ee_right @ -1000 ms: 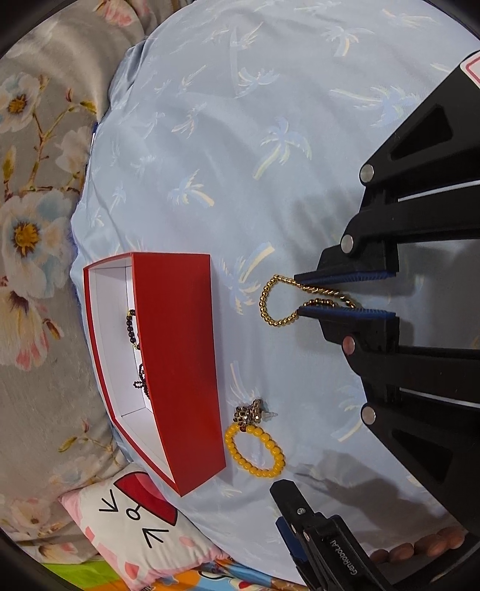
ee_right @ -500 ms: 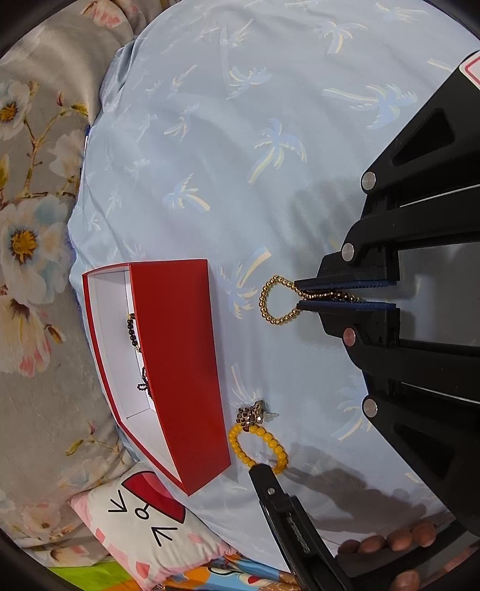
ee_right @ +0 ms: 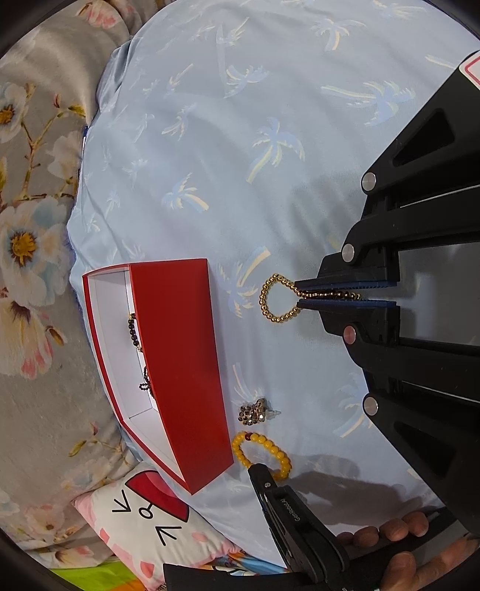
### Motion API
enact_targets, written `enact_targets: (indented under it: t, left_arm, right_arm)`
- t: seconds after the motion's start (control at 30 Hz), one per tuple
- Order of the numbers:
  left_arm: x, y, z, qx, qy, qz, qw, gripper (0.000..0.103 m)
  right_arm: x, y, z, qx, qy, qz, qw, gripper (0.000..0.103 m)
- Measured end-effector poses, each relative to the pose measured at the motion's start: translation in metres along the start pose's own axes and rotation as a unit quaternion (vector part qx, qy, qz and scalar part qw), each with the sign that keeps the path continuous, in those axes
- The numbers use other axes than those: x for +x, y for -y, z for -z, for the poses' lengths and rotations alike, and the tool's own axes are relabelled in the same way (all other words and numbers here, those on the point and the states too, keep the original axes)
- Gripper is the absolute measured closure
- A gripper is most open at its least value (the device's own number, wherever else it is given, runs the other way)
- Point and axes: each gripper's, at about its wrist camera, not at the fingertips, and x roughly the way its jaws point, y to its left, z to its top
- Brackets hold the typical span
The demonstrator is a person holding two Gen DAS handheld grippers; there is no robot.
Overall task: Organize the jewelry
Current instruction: 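Grasp the yellow bead bracelet with left gripper while right holds the gold chain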
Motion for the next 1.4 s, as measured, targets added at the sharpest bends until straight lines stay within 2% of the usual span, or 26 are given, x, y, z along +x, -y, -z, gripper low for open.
enact_targets:
  t: [0.57, 0.97, 1.4]
  left_arm:
    - [-0.039, 0.003, 0.03, -0.006, 0.003, 0.039, 0.9992, 0.096]
    - [-0.063, 0.015, 0.051, 0.007, 0.002, 0.056, 0.9984, 0.096]
    - [-0.084, 0.029, 0.048, 0.021, 0.018, 0.064, 0.9975, 0.096]
  right_arm:
    - [-0.021, -0.008, 0.016, 0.0, 0.003, -0.025, 1.0, 0.099]
    - [-0.036, -0.011, 0.031, -0.003, 0.003, -0.034, 0.999, 0.099]
    - [-0.057, -0.015, 0.026, -0.008, 0.023, -0.042, 0.999, 0.099]
